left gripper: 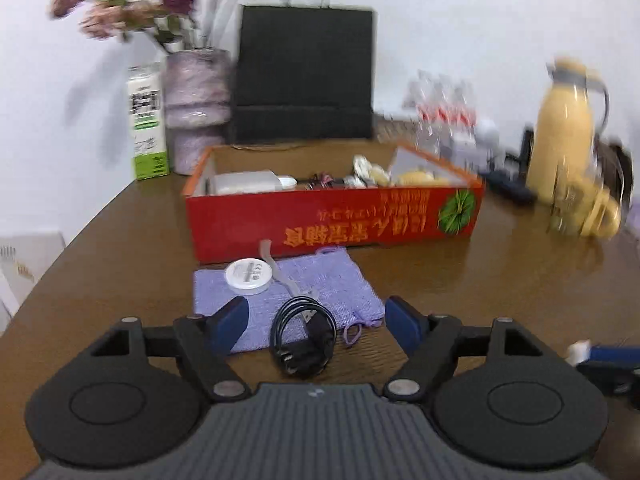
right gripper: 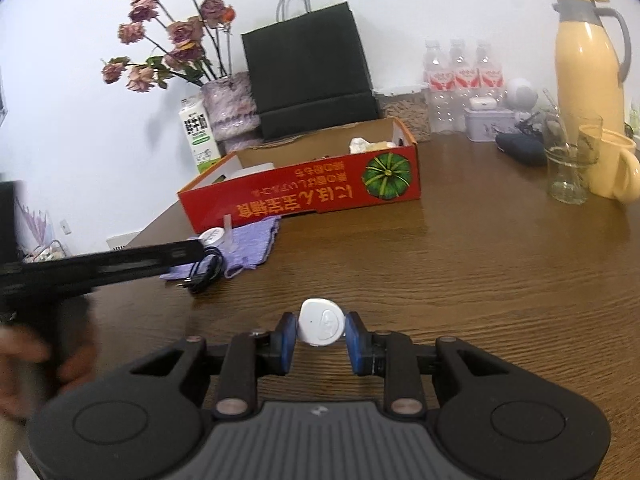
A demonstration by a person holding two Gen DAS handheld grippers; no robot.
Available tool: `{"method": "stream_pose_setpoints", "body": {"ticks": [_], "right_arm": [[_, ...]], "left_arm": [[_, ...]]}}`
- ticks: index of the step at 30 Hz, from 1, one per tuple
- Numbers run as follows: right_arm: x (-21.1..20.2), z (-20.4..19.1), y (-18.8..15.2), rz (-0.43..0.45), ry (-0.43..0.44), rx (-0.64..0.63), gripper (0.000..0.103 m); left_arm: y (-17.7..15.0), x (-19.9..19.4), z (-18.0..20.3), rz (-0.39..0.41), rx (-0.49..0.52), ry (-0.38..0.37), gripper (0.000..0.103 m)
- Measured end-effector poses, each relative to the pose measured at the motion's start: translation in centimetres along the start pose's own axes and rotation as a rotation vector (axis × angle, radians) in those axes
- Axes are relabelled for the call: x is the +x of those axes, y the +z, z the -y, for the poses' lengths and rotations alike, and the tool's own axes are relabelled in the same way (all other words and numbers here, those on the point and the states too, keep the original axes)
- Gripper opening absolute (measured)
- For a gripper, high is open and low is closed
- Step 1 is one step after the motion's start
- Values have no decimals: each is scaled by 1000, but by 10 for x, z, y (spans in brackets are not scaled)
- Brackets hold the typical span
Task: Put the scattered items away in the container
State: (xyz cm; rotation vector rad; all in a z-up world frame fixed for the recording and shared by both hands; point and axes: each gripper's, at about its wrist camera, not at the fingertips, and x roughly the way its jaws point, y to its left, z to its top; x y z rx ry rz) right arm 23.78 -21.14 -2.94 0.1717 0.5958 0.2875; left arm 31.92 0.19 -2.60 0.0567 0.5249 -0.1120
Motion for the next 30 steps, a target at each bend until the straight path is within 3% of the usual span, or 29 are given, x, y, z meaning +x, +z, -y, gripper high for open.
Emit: {"method": "stream_pose_setpoints", "body": {"ticks": [3, 5, 10, 16, 21, 30], "right_arm": [[-2, -3, -1, 9, 0, -20, 25], [0, -2, -3, 5, -3, -20, 25], [8, -1, -7, -23, -1, -15, 25], [3, -5, -10, -12, 4, -31, 25], [0, -6, -13, -22, 7, -33, 25], [-24, -11, -15, 32, 2, -45, 25]], "left_arm": [[-3, 21, -1, -94, -25, -12, 63], [-6, 22, -3, -99, -47, 9, 41], [-14, 2, -9, -64, -97, -7, 37], [-26, -61, -4, -6, -171, -43, 36], [-27, -109, 6, 52, -152, -42, 36], [-46, -134, 5, -5, -191, -53, 36]]}}
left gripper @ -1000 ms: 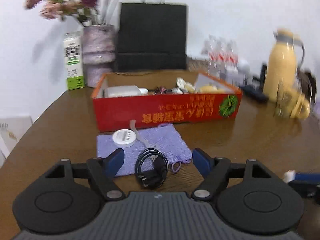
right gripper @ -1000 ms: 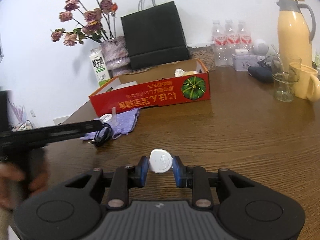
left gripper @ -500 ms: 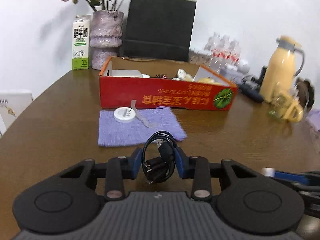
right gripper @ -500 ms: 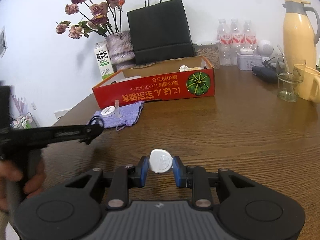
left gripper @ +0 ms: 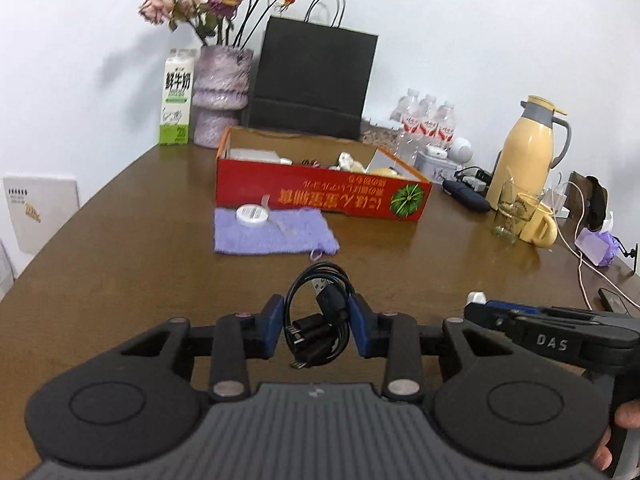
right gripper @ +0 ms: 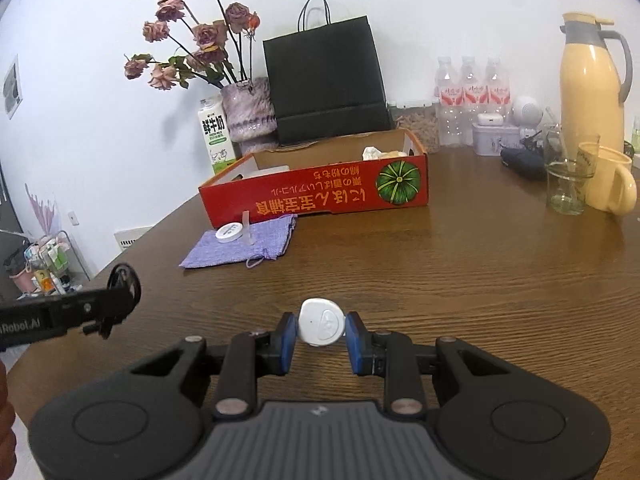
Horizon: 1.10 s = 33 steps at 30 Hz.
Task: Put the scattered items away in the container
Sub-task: 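Carry the white cap and black cable over the box with both tools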
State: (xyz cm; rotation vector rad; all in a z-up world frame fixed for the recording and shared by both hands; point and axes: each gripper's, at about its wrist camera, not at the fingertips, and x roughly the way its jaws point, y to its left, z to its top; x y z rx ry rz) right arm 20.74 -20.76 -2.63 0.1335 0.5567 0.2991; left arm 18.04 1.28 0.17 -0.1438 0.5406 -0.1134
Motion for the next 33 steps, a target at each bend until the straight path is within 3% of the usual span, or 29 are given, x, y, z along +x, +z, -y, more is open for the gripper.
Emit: {"method": "stream_pose_setpoints", "body": {"ticks": [3, 7, 13, 17, 21, 27, 33], "right_arm": [[-1, 5, 0, 9, 11, 11, 25], [6, 11, 7, 3, 13, 14, 25], [28, 24, 54, 43, 4, -22, 25], [61, 34, 117, 85, -9, -65, 25], [115, 44, 187, 86, -24, -119, 25], [230, 72, 270, -80, -49, -78, 25], [335, 92, 286, -296, -162, -68, 25]], "left_arm": [[5, 6, 1, -12, 12, 2, 36], [25, 17, -2, 29, 25, -11, 36], [96, 69, -19, 51, 59, -17, 36], [158, 129, -40, -3, 65, -41, 36], [201, 217, -54, -186, 82, -38, 36], [210, 310, -81, -392, 40, 4, 36], [221, 342, -83, -367, 44, 89, 37]]}}
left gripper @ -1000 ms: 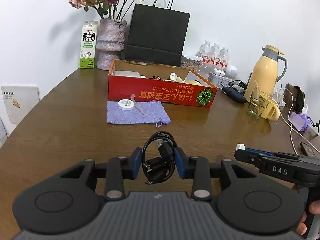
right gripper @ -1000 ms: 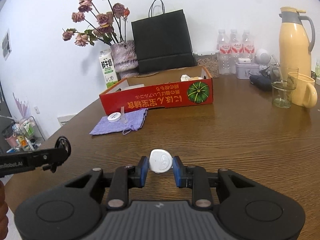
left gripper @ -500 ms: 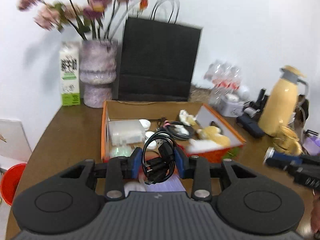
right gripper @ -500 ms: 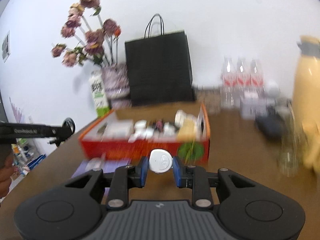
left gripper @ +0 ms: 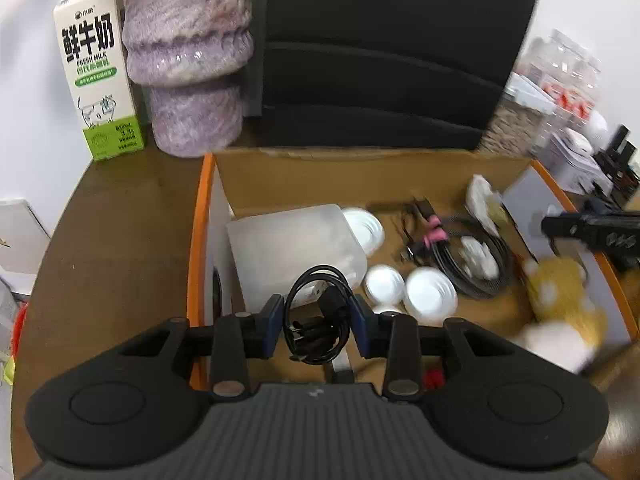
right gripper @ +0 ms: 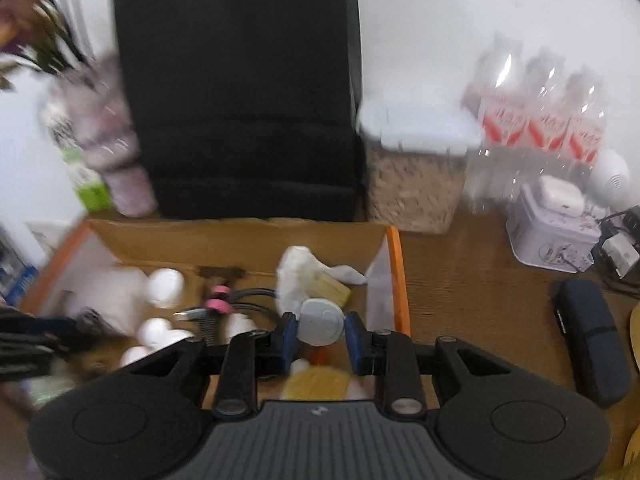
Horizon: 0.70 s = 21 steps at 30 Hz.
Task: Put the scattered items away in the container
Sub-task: 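Carry the white cap and black cable over the box with both tools, then open both tools to drop the cap and cable into the box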
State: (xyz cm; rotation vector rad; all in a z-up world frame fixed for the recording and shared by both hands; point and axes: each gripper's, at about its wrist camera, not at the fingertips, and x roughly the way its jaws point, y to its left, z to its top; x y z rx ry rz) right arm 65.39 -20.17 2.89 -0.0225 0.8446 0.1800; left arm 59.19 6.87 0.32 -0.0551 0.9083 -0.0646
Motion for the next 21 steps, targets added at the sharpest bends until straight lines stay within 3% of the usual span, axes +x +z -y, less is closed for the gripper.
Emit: {"method": "stream_pose_setpoints", "body": {"ticks": [4, 7, 14, 21], "right_arm": [[33, -10, 2, -38, -106, -75, 26], [42, -18, -1, -31, -138, -124, 40], [12, -14, -2, 22, -74, -111, 52], [-47, 1, -13, 67, 7, -45, 58]], "left_arm": [[7, 9, 4, 9, 20, 37, 42], [10, 6, 0, 20, 15, 28, 63], [18, -23, -10, 54, -34, 9, 70], [-3, -69, -13, 82, -62, -10, 74]]}}
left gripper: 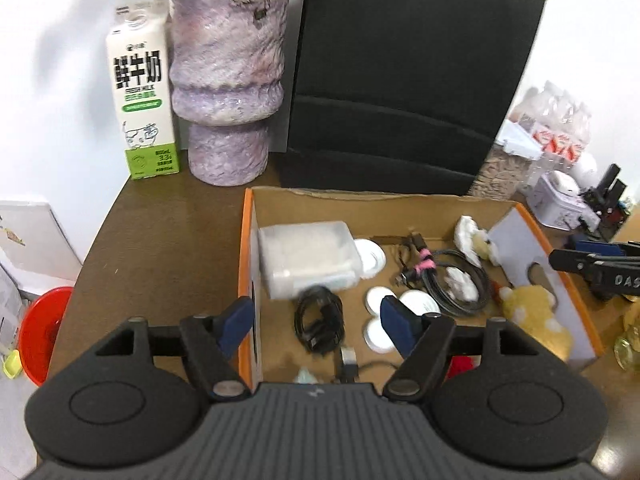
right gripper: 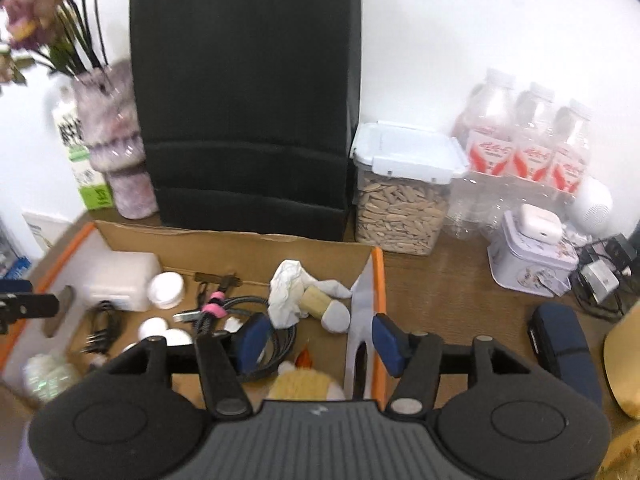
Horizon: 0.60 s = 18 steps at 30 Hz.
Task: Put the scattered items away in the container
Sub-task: 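Open both tools to drop the cap and cable into the box, then move both tools back toward the purple cloth bag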
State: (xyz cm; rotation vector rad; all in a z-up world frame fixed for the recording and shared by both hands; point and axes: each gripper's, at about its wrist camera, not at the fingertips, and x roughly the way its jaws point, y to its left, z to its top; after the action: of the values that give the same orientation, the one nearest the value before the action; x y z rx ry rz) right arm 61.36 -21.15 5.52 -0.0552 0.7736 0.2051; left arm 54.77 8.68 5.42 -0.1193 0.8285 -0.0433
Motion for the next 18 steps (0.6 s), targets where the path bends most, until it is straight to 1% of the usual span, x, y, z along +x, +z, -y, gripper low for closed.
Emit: {"method": "stream_pose_setpoints", "body": {"ticks": [4, 7, 8, 10, 15, 17, 18], "right_arm": [[-39, 11, -11, 18, 22, 45, 64], [-70, 16, -27, 27, 46, 66, 65], [-83, 16, -36, 37, 57, 73, 65], [-104, 15, -56, 54, 84, 83, 70], [-152, 2, -127, 90, 173, 75, 74], [-165, -10, -149, 99, 184, 37, 77], [-170, -18, -160, 102, 180, 10, 78]], "left_arm": [[-15, -34, -1, 15, -14, 4, 78], [-35, -68, -4, 41, -30, 0, 83], [-46, -82, -5, 68, -47, -10, 85], [-72, -108, -8, 109, -71, -30, 87], [-147, -155, -8, 153, -104, -52, 89], [-168, -165, -5, 159, -91, -66, 91], [-176, -170, -3, 161, -82, -56, 91]]}}
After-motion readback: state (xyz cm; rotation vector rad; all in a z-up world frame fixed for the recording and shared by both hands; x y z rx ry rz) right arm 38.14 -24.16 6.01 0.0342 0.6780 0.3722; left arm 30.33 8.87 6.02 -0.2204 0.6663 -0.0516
